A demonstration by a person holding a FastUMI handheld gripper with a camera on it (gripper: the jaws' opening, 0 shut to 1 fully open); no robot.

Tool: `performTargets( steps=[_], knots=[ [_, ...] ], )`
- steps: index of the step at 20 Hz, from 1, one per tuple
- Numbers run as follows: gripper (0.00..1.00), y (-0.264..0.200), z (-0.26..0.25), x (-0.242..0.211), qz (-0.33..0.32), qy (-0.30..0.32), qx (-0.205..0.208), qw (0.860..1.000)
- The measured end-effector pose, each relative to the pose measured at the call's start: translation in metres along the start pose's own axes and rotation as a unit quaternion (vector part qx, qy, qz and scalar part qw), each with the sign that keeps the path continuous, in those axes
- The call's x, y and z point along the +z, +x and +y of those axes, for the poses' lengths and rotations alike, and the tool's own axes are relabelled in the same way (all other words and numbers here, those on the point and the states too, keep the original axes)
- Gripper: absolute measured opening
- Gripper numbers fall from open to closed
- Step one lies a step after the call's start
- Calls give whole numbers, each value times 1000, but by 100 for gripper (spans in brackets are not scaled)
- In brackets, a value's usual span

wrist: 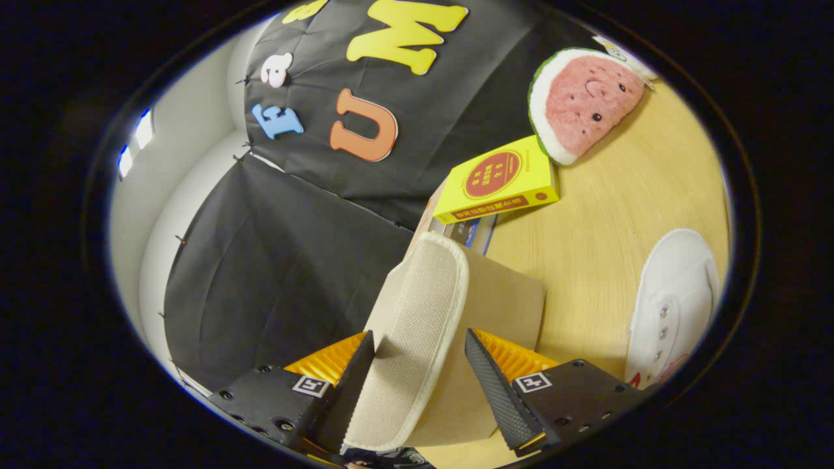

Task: Open the storage box then place both shoes into the box .Put the left shoe in first, then the right shoe, with the right side of both shoes facing outward in a uniform manner.

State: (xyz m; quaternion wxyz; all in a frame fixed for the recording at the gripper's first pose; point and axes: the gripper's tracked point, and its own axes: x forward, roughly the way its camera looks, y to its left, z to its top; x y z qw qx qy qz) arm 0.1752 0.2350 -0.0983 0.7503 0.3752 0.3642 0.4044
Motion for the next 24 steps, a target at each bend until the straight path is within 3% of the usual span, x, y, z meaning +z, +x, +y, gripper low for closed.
performTargets(
  steps=[4, 13, 16, 19, 20, 22, 23, 24],
  knots=[
    [66, 1, -1, -1, 6, -7, -7, 1000],
    [61, -15, 2, 3, 2, -23, -56, 998],
    [28, -18, 0, 8, -3, -23, -66, 998],
    [29, -20, 5, 9, -6, -27, -68, 997],
    [23, -22, 17, 14, -16, -10, -53, 998],
    [12, -23, 23, 20, -22, -23, -67, 997],
    [12, -23, 24, 19, -30, -23, -80, 996],
    [2, -25, 35, 23, -29, -24, -84, 996]
  ],
)
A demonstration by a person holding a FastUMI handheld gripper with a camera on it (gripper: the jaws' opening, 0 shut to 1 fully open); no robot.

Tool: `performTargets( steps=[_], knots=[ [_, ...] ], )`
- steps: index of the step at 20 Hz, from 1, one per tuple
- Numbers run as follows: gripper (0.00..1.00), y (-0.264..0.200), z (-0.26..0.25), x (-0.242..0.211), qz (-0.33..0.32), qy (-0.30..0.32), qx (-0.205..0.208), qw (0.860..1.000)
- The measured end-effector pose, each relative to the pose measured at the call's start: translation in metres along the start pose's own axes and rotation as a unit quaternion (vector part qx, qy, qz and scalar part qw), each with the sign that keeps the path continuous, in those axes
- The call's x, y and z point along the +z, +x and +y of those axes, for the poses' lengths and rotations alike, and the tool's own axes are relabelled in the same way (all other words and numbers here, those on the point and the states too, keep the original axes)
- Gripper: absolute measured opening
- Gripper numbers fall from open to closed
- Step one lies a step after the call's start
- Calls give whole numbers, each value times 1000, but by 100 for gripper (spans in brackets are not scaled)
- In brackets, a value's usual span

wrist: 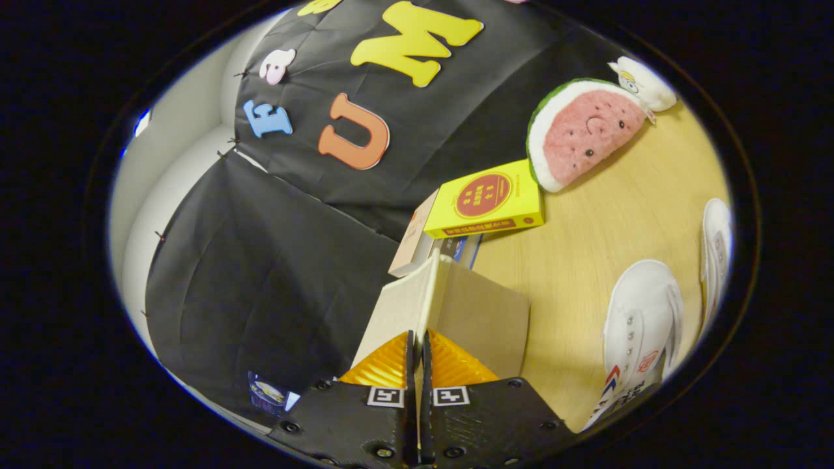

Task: Open the storage box then place both shoes into the box .Put the left shoe in first, then the right shoe, with the right side of both shoes facing outward in a uniform manner.

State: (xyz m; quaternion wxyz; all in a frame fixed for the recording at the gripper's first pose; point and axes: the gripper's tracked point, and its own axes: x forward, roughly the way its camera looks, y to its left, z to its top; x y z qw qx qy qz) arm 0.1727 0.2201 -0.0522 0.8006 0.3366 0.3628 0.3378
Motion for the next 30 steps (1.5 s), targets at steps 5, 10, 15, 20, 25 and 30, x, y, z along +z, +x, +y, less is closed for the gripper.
performTargets(
  steps=[5, 10, 15, 20, 25, 30],
  knots=[
    [1, -7, 52, 14, -14, -6, 11, 1000],
    [1, 2, 94, 20, -24, -12, -1, 1000],
    [1, 23, 157, 19, -28, 4, 39, 999],
    [4, 56, 213, 0, -33, -37, 84, 995],
    [9, 92, 230, -19, -30, -12, 102, 994],
    [40, 111, 231, -33, -25, 14, 107, 994]
  ],
)
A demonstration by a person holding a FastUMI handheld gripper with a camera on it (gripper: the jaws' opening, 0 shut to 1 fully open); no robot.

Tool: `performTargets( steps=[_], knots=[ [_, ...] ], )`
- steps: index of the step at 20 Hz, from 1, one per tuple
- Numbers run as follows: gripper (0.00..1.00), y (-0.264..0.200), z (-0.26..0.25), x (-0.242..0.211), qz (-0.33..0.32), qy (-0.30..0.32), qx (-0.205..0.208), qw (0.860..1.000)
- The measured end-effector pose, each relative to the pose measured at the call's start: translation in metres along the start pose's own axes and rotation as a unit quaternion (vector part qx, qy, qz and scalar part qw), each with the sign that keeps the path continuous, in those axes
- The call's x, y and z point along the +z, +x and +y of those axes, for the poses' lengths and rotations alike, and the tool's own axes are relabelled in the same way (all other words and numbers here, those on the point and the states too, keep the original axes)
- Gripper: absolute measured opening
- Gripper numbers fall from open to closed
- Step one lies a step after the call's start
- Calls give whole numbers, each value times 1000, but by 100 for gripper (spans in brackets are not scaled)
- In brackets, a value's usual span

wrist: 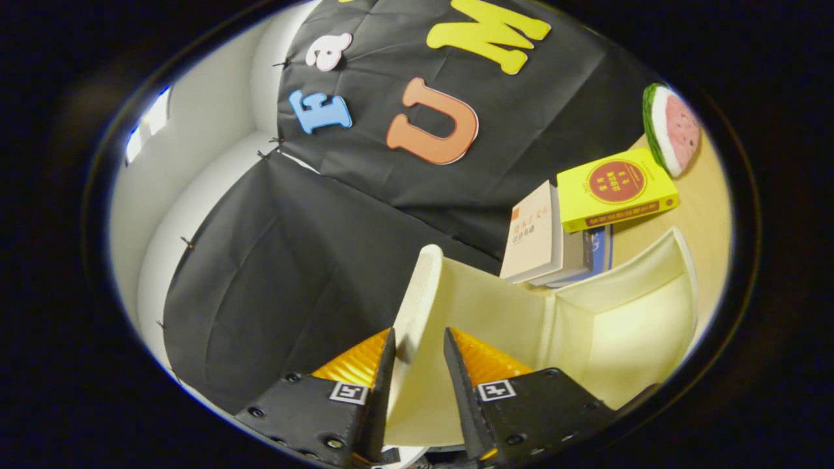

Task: Open the storage box then place both shoes into the box .Put the left shoe in first, then the right shoe, with the right side of both shoes facing outward in a uniform manner.

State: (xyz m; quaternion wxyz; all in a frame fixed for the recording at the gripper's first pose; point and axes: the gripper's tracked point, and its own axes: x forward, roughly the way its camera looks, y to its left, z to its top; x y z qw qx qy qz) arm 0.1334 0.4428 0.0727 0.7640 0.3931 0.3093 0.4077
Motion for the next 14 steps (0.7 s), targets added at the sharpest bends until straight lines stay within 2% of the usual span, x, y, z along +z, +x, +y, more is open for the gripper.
performTargets(
  steps=[4, 6, 11, 14],
  knots=[
    [87, 3, 9, -8, -6, -19, 4, 1000],
    [95, 2, 13, -15, 3, -40, 3, 999],
    [95, -6, 26, -26, 16, -67, 11, 998],
    [95, -16, 12, -20, 4, -93, -21, 995]
  ],
)
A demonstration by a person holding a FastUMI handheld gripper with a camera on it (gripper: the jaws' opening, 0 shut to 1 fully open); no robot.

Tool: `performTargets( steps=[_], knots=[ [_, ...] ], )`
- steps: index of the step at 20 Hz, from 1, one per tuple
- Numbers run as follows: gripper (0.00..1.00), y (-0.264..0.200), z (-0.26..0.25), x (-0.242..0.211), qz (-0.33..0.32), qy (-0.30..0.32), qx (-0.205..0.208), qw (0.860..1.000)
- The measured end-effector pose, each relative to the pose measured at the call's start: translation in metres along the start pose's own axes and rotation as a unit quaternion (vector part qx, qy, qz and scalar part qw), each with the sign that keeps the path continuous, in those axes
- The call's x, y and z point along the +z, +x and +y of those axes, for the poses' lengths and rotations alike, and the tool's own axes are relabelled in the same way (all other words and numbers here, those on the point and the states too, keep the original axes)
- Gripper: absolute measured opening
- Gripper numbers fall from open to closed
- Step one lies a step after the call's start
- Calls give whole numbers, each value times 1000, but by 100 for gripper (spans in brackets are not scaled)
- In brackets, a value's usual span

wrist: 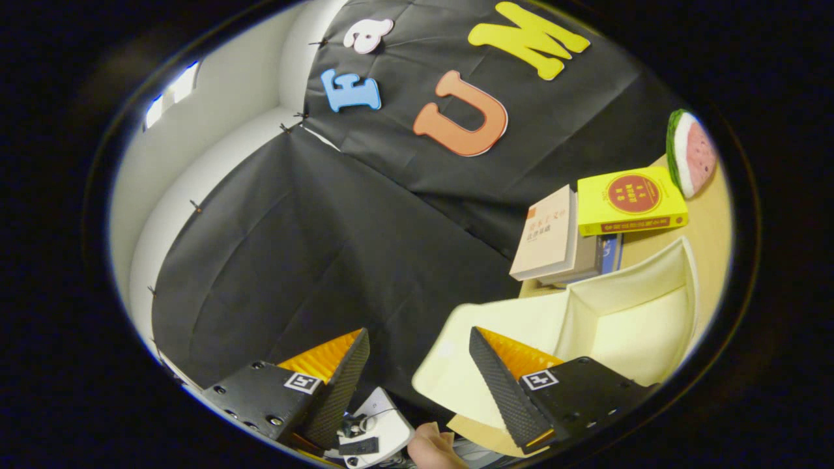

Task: Open the storage box then place both shoes into the box .Put the left shoe in first, then the right shoe, with the right side of both shoes facing outward in a uniform manner.

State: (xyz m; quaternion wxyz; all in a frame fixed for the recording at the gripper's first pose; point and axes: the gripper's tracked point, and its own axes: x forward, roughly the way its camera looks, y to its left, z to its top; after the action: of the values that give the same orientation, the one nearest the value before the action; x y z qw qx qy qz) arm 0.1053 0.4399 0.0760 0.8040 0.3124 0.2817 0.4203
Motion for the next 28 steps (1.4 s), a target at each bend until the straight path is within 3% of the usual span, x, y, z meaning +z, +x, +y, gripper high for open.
performTargets(
  steps=[6, 10, 13, 16, 20, 28],
  knots=[
    [95, -35, -59, 18, -5, -64, -105, 992],
    [95, -65, -124, 29, 11, -104, -207, 973],
    [95, -90, -161, 26, 45, -108, -250, 961],
    [95, -118, -199, 33, 57, -132, -300, 943],
    [95, -164, -247, 39, 76, -182, -370, 908],
    [94, -249, -310, 18, 163, -227, -437, 855]
  ],
)
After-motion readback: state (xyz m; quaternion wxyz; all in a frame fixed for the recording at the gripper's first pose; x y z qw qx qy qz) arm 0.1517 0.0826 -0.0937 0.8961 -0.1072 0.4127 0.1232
